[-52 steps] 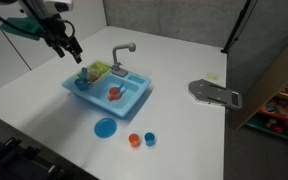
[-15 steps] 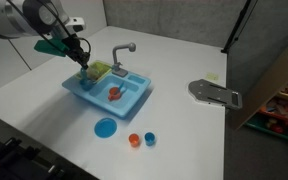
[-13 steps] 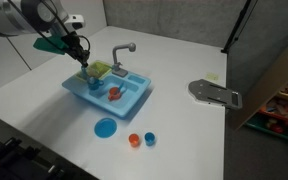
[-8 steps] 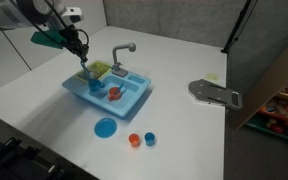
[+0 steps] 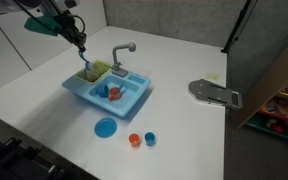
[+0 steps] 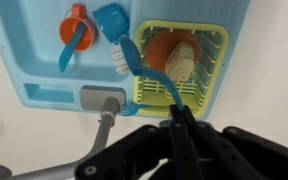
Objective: Remove the scoop from the blue cup and put it on the counter
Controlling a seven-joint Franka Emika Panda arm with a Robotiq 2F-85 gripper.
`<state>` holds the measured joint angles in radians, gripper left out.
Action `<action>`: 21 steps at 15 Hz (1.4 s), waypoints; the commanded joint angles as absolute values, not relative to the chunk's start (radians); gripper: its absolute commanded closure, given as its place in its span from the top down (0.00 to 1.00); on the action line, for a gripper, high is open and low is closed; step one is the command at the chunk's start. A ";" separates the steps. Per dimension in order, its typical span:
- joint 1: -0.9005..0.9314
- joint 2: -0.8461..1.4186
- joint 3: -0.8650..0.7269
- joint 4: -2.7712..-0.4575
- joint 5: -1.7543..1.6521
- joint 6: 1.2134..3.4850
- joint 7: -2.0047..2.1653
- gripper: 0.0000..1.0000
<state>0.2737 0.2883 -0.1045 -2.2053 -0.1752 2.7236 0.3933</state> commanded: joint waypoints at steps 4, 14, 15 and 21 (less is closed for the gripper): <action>0.223 0.205 -0.130 -2.218 -0.236 2.671 0.469 0.03; 0.098 0.200 -0.222 -2.215 -0.313 2.649 0.544 0.03; 0.087 0.205 -0.234 -2.212 -0.317 2.648 0.550 0.03; 0.020 0.246 -0.303 -2.214 -0.324 2.660 0.577 0.03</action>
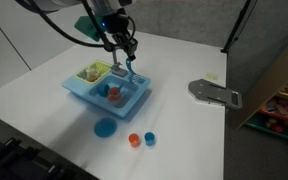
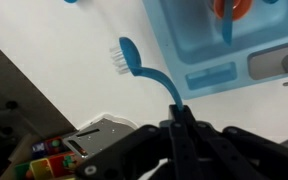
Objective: Remove the scoop from the blue cup and put it on the counter
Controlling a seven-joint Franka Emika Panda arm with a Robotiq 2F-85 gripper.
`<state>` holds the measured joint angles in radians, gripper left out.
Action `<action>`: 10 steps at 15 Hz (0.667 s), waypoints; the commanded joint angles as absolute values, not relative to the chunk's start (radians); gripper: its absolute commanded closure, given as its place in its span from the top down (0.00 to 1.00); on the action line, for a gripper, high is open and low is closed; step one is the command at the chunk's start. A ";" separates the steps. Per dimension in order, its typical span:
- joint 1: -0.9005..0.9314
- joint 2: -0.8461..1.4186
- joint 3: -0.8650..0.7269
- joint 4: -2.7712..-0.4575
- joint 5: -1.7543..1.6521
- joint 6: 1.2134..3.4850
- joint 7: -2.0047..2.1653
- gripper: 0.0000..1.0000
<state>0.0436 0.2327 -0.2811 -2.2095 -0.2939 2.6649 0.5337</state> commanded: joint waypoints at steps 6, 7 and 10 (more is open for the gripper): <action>-0.034 0.303 -0.333 -2.227 -0.271 2.740 0.553 0.03; -0.039 0.316 -0.336 -2.225 -0.261 2.754 0.551 0.03; -0.050 0.360 -0.344 -2.219 -0.217 2.788 0.544 0.03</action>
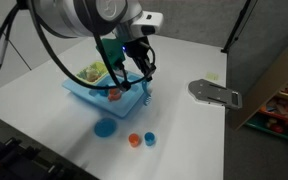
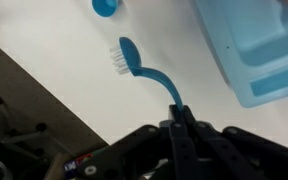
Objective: Remove the scoop from the blue cup and put it on the counter
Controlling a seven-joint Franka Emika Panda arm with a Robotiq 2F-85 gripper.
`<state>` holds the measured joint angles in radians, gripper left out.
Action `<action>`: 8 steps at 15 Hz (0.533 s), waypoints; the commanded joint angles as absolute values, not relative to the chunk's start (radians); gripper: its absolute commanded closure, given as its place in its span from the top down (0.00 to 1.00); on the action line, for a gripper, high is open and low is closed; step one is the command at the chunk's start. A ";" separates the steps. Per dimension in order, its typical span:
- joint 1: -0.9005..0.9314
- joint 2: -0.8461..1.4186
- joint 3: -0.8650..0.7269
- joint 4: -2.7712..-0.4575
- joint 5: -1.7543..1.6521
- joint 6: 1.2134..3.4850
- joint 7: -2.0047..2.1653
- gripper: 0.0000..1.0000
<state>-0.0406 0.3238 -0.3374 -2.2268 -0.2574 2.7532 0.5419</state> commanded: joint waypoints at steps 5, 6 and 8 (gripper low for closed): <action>-0.042 0.439 -0.371 -2.206 -0.151 2.828 0.541 0.03; -0.038 0.454 -0.377 -2.203 -0.142 2.834 0.541 0.03; -0.033 0.481 -0.387 -2.198 -0.124 2.845 0.538 0.03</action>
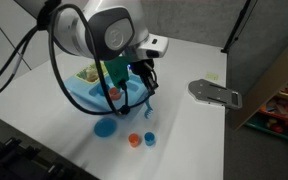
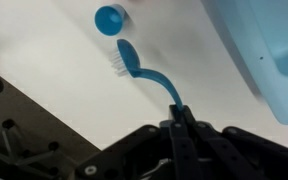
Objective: Remove the scoop from the blue cup and put it on the counter
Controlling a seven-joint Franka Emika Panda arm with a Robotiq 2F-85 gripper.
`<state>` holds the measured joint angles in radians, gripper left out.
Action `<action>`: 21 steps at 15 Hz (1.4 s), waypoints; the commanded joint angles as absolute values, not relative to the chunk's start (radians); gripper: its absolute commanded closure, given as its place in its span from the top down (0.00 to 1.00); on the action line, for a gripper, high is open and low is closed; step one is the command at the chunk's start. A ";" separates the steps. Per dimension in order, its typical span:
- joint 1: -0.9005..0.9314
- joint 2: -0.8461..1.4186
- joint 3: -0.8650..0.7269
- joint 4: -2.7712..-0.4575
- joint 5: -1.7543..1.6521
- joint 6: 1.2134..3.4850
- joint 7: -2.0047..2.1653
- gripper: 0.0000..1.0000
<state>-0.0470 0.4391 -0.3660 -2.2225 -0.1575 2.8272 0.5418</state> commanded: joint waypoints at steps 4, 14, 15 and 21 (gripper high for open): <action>-0.021 0.530 -0.402 -2.190 -0.093 2.853 0.537 0.03; 0.011 0.583 -0.418 -2.170 -0.048 2.836 0.529 0.32; 0.013 0.579 -0.418 -2.171 -0.046 2.836 0.527 0.41; 0.056 0.515 -0.428 -2.191 -0.066 2.819 0.514 0.87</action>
